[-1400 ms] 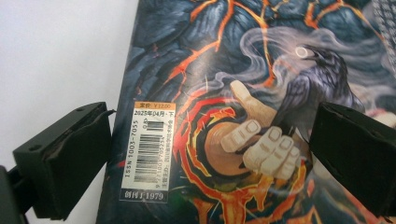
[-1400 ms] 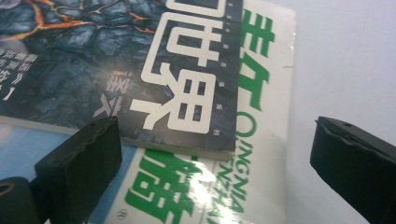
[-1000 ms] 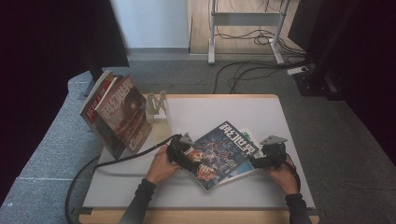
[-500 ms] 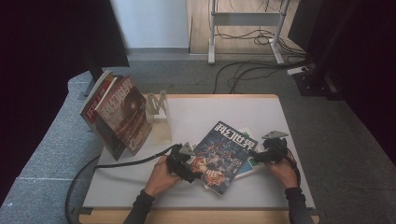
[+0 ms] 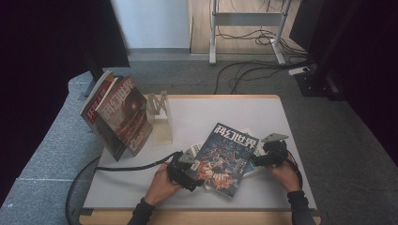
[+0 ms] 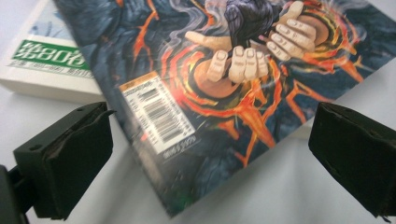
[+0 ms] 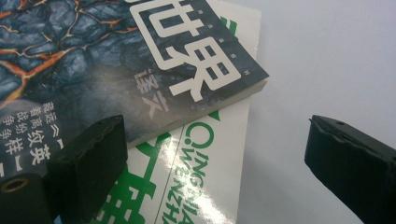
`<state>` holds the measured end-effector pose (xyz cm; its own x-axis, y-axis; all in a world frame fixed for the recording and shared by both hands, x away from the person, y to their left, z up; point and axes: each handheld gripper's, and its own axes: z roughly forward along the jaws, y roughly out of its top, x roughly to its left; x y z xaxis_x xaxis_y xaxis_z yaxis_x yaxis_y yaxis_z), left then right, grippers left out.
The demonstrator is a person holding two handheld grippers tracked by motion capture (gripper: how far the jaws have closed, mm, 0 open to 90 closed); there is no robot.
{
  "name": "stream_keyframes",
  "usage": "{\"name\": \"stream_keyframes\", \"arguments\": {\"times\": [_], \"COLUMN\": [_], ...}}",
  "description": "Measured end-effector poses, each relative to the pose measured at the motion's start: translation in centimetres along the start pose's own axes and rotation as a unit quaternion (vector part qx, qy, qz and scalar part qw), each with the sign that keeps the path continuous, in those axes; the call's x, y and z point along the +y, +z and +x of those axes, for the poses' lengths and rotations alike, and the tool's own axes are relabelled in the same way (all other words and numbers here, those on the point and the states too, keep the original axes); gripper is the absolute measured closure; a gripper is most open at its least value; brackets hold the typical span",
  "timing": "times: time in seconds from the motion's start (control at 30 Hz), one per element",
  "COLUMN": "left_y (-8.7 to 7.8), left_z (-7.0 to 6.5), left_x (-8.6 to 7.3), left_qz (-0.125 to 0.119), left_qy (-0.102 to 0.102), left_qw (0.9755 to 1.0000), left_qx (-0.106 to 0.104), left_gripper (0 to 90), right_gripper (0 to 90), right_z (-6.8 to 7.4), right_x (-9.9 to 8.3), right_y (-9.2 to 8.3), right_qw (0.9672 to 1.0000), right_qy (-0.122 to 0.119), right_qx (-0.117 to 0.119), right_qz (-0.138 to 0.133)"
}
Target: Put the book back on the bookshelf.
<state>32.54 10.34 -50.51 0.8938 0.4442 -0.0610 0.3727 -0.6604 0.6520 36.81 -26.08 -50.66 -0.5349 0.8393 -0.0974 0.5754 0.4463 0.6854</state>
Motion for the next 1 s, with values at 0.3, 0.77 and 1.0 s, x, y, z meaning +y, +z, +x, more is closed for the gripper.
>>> {"name": "stream_keyframes", "arguments": {"times": [0.3,0.77,1.0], "left_y": [-2.2,-2.4,-1.4], "left_z": [-0.2,0.3,0.2], "left_x": [-1.9,-2.9,-2.2], "left_qz": [0.003,0.007,-0.003], "left_qy": [0.013,0.01,0.011], "left_qw": [0.9997,0.9997,0.9999], "left_qx": [0.021,0.019,0.01], "left_gripper": [4.2,59.7,61.6], "right_gripper": [5.5,6.9,8.0], "right_z": [-0.1,0.0,-0.4], "right_x": [-0.8,-1.1,-1.2], "right_y": [-0.3,-0.9,-1.4], "right_qw": [0.9999,0.9999,0.9998], "right_qy": [0.009,0.005,0.01], "right_qx": [0.005,0.007,0.007], "right_qz": [-0.005,-0.007,-0.012]}}
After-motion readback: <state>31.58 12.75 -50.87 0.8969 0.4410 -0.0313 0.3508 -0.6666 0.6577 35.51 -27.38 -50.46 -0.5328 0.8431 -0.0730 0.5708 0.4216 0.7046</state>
